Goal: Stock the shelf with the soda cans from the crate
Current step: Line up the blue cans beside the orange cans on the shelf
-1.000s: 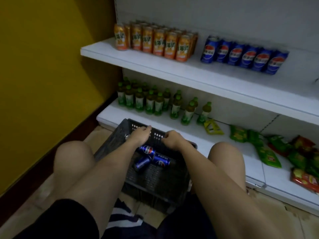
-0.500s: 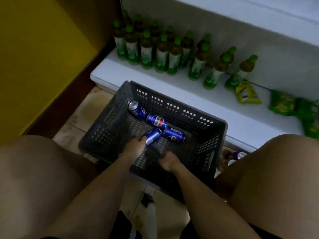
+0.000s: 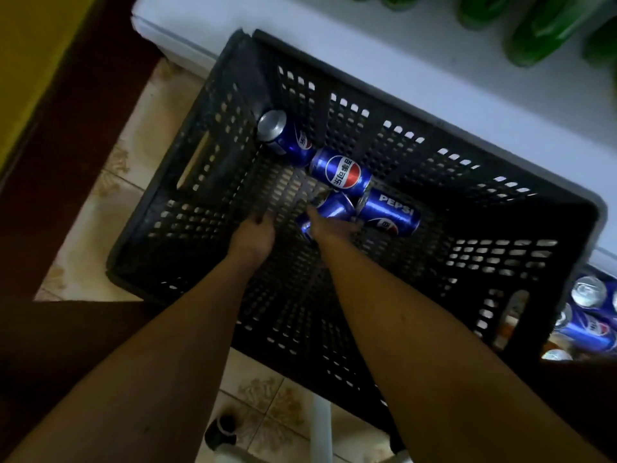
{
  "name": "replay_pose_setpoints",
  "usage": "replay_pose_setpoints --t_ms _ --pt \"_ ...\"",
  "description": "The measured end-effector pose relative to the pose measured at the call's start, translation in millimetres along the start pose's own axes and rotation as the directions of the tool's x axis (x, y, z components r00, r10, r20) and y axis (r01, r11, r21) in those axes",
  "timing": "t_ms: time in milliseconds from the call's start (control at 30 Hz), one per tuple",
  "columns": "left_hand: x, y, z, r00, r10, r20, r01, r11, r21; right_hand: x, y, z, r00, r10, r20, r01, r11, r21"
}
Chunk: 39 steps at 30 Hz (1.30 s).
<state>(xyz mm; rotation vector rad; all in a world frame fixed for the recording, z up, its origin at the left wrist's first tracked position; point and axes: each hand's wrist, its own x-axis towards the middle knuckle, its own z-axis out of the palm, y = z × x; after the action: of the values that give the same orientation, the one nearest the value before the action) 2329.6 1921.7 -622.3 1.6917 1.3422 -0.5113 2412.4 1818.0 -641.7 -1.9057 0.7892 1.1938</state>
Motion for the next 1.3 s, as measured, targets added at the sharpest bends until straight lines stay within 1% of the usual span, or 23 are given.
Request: replay_pose_setpoints --t_ms 33,67,133,167,233,300,367,400,467,500,600,667,767,867,933,1000,1067,1133,1200,1300 --pt "2.9 -1.0 4.5 1.0 0.0 0.006 0.0 1.0 0.003 4.6 -1.3 3.3 0.996 0.08 0.041 -0.082 0.995 0.056" --pt "5.2 -1.7 8.7 1.0 -0.002 0.014 0.002 1.0 0.002 8.9 -2.6 6.9 0.991 0.122 0.063 -0.128 0.987 0.1" --pt "6.9 -3.1 15.2 1.0 -0.016 0.02 0.016 1.0 0.01 13.9 -4.0 14.8 0.987 0.159 0.037 -0.163 0.971 0.174" --pt "5.6 -5.0 17.2 1.0 -0.018 0.019 0.018 1.0 0.02 17.2 -2.6 19.9 0.988 0.154 0.007 -0.152 0.965 0.213" --pt "1.2 -12.1 20.0 1.0 -0.012 0.0 0.012 0.999 0.048 20.7 3.8 25.1 0.994 0.111 -0.025 -0.097 0.944 0.315" --pt "-3.9 -18.2 21.7 1.0 -0.008 -0.017 0.009 0.996 0.089 21.2 12.4 23.0 0.998 0.056 -0.016 -0.046 0.927 0.372" --pt "-12.1 -15.9 21.6 1.0 -0.001 -0.002 0.001 0.996 0.092 14.3 24.0 11.2 0.998 -0.013 0.063 -0.013 0.919 0.395" --pt "-17.4 -10.6 21.1 1.0 0.001 0.01 -0.002 0.997 0.078 8.6 31.1 3.2 0.991 -0.04 0.131 -0.017 0.914 0.406" --pt "-31.4 1.8 18.9 1.0 0.013 0.006 -0.013 0.999 0.037 -10.1 45.3 -16.1 0.96 -0.088 0.265 -0.032 0.908 0.417" --pt "-38.5 6.8 17.8 1.0 0.01 0.016 -0.011 1.0 0.017 -18.5 52.0 -24.3 0.949 -0.104 0.299 -0.036 0.902 0.43" --pt "-61.0 13.9 9.4 0.999 0.033 -0.004 -0.033 0.999 0.003 -46.8 66.1 -50.0 0.925 -0.161 0.343 -0.015 0.889 0.458" --pt "-78.0 19.0 2.1 0.996 0.092 -0.022 -0.092 0.996 0.008 -65.9 70.5 -69.9 0.898 -0.211 0.387 0.019 0.896 0.444" --pt "-106.0 33.2 -3.7 0.986 0.166 -0.002 -0.165 0.98 0.111 -90.8 70.9 -95.6 0.854 -0.298 0.428 0.096 0.896 0.433" --pt "-133.7 49.4 -6.4 0.949 0.316 0.008 -0.315 0.942 0.114 -112.7 63.6 -118.7 0.838 -0.369 0.401 0.178 0.881 0.439" --pt "-151.2 57.0 -9.8 0.915 0.403 0.015 -0.403 0.912 0.08 -130.0 56.9 -135.4 0.809 -0.418 0.413 0.211 0.863 0.46" --pt "-169.1 65.7 -17.3 0.888 0.459 -0.001 -0.459 0.888 0.026 -150.7 49.0 -152.3 0.755 -0.487 0.439 0.241 0.829 0.504" --pt "-187.6 77.0 -27.0 0.858 0.512 -0.025 -0.512 0.859 0.032 -172.0 39.8 -168.0 0.7 -0.544 0.463 0.246 0.792 0.558" --pt "-205.7 90.7 -36.8 0.808 0.59 -0.019 -0.587 0.806 0.079 -191.3 29.4 -181.2 0.645 -0.585 0.493 0.232 0.764 0.602" --pt "-223.9 105.1 -47.4 0.755 0.654 -0.055 -0.647 0.756 0.104 -215.2 16.4 -192.8 0.605 -0.625 0.493 0.248 0.737 0.629" --pt "-251.5 135.3 -63.9 0.684 0.722 -0.105 -0.712 0.692 0.123 -259.3 -6.7 -210.5 0.58 -0.694 0.426 0.348 0.684 0.641"
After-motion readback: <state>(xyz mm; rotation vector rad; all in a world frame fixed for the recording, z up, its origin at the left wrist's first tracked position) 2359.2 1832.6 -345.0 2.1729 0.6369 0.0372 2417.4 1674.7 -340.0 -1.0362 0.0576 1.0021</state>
